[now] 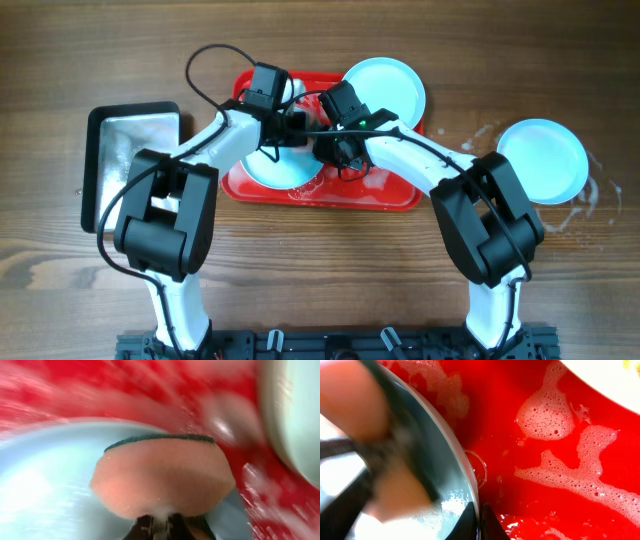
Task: Clean dirty plates on tray and stack at the side
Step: 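Keep scrubbing the held plate with the pink sponge, left gripper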
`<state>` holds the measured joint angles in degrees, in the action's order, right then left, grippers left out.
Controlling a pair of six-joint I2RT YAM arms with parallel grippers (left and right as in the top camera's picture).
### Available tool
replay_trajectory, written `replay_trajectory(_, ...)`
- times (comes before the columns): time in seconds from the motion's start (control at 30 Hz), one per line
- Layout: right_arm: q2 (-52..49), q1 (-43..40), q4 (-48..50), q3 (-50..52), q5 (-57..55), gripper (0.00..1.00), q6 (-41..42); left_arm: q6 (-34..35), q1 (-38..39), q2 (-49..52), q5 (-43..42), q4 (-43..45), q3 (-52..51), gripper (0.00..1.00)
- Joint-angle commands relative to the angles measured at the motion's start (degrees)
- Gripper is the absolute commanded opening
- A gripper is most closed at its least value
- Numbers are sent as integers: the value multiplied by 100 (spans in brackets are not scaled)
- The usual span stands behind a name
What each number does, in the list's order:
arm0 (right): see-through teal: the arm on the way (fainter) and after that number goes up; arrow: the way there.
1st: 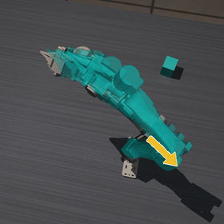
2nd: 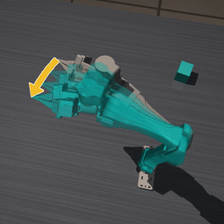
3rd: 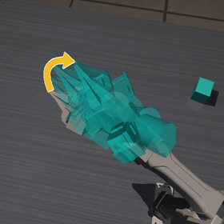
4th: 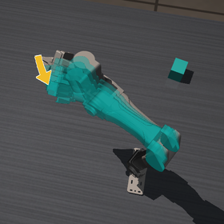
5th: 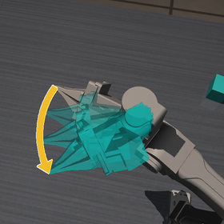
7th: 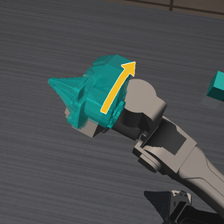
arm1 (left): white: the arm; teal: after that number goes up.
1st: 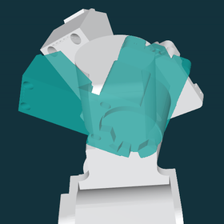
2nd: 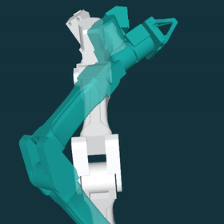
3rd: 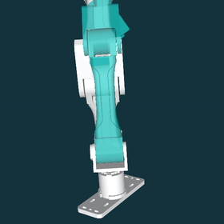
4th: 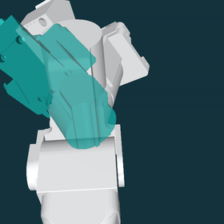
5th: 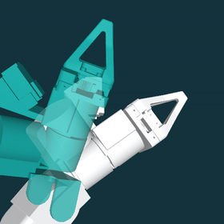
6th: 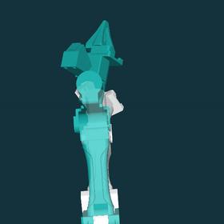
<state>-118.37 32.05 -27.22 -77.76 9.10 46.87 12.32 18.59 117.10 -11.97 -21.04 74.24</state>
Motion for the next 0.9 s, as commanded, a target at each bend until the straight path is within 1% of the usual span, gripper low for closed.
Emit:
replay_trajectory(0.0,-50,-39,-37,50,-131,4,105,809,-85,219,2900,-133,-103,4)
replay_trajectory(0.03,-50,-39,-37,50,-129,4,105,811,-85,219,3244,-284,-103,4)
replay_trajectory(0.1,-50,-39,-31,50,-131,4,103,811,-85,219,3657,-612,-103,4)
replay_trajectory(0.17,-50,-39,-24,50,-129,4,105,809,-81,219,3735,-960,-103,4)
replay_trajectory(0.23,-50,-39,-24,50,-129,4,107,809,-76,219,3620,-1412,-103,4)
replay_trajectory(0.27,-50,-39,-24,50,-129,4,107,807,-74,219,3329,-1862,-103,4)
replay_trajectory(0.33,-50,-39,-24,50,-129,4,105,763,-74,219,2942,-2223,-103,4)
replay_trajectory(0.4,-50,-39,-24,50,-129,4,107,745,-74,219,2339,-2608,-103,4)
replay_trajectory(0.5,-50,-39,-20,50,-127,4,107,728,-68,219,1071,-2949,-103,4)
replay_trajectory(0.53,-50,-39,-20,50,-120,4,107,625,-68,219,605,-2986,-103,4)
replay_trajectory(0.57,-50,-39,-20,50,-109,4,107,514,-68,219,254,-2983,-103,4)
replay_trajectory(0.63,-50,-39,-20,50,-107,4,105,195,-68,219,-798,-2855,-103,4)
replay_trajectory(0.67,-50,-39,-20,50,-107,5,107,129,-68,219,-1051,-2780,-103,4)
replay_trajectory(0.77,-50,-39,-22,50,-109,4,105,131,-37,219,-1604,-2444,-103,4)
replay_trajectory(0.87,-50,-39,-20,50,-107,4,107,136,-4,219,-1853,-2065,-103,4)
